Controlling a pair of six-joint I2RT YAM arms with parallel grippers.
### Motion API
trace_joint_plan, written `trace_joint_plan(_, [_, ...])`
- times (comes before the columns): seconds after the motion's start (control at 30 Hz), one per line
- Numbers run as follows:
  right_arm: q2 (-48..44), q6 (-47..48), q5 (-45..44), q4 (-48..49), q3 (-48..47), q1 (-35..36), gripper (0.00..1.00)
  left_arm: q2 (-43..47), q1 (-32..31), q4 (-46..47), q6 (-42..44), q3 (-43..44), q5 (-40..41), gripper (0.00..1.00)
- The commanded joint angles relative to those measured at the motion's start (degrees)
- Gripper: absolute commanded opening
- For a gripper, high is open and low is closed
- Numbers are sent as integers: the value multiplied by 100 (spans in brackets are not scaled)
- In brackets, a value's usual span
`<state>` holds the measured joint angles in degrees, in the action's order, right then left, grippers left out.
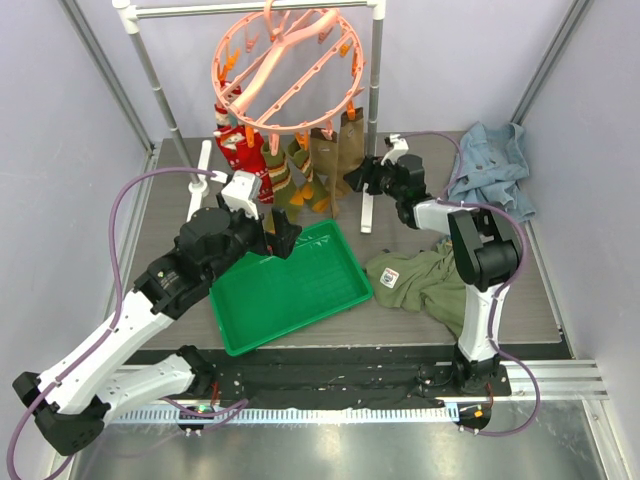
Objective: Remove the socks clipped to the hanger
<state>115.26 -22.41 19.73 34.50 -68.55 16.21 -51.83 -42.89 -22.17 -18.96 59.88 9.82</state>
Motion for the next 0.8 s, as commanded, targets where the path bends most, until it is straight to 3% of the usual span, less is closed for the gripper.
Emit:
trace_joint_plan(0.0, [-4,-27,31,409,-465,-30,60,51,9,99,121,191,-33,100])
trace_joint_plan(0.07, [-4,-26,40,417,-510,-47,48,42,9,99,121,200,-33,100])
trace_joint_plan(0.1, [-30,-35,84,400,-527,-65,34,50,9,91,129,191,-33,100])
trace_joint_plan(0.23, [-319,-61,566,347,-449,-74,1,59,9,99,156,182,63,100])
trace_joint_plan(0.43, [-1529,-456,594,312,245,-74,1,-2,9,99,156,173,64,100])
trace_joint_plan(0.77, [-3622,-632,620,-882,1037,40,1,-187,9,73,147,252,-103,100])
